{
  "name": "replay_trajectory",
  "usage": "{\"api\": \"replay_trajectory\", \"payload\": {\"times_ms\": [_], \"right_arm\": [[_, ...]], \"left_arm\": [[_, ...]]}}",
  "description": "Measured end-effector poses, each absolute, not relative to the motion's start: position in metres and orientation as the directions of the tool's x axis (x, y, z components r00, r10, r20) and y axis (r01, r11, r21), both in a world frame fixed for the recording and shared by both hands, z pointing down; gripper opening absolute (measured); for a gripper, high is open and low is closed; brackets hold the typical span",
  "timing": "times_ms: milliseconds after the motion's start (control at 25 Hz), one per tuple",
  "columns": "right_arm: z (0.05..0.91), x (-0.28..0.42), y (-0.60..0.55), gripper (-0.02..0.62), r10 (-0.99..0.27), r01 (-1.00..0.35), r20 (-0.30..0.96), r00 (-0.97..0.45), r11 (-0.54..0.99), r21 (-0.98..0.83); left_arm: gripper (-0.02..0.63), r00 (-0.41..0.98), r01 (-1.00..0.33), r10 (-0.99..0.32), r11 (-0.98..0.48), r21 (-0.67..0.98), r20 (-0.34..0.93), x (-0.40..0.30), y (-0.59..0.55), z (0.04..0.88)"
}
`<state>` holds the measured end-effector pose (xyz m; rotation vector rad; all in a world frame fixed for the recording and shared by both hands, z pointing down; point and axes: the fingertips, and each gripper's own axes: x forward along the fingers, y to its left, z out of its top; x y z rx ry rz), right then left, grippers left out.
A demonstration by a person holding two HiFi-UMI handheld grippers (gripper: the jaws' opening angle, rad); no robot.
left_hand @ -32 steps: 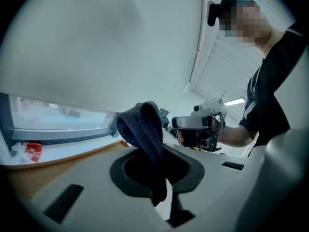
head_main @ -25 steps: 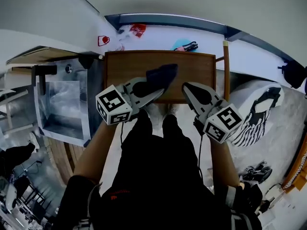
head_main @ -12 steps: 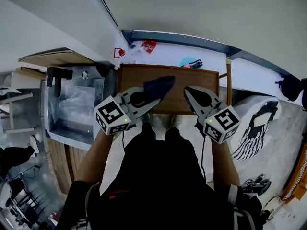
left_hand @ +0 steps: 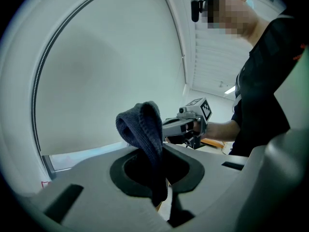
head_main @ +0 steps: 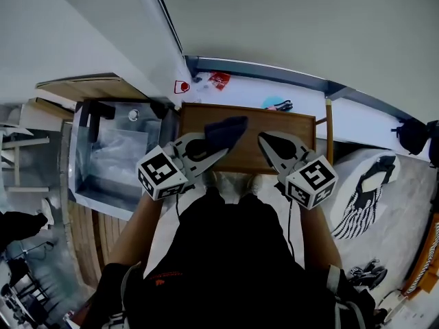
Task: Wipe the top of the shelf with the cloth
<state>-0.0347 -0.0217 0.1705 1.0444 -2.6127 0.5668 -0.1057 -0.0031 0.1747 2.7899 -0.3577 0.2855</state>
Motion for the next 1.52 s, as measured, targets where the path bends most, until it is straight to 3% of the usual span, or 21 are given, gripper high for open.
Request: {"api": "replay_trajectory", "payload": {"times_ms": [560, 1520], "right_arm": [[0.163, -0.068, -0.010, 0.005, -0.588, -0.698, 0.414, -0.695, 0.691, -0.190], [0.162, -0.062, -0.039, 0.005, -0.580, -0.688, 0.412, -0.703, 0.702, -0.186]], "left_arm": [[0.054, 0.946, -0.308, -0.261, -0.908, 0.283, 0.193, -0.142, -0.002, 0.170], [0.054, 0.941, -0.323, -0.277, -0.905, 0.277, 0.194, -0.127, -0.029, 0.169]]}}
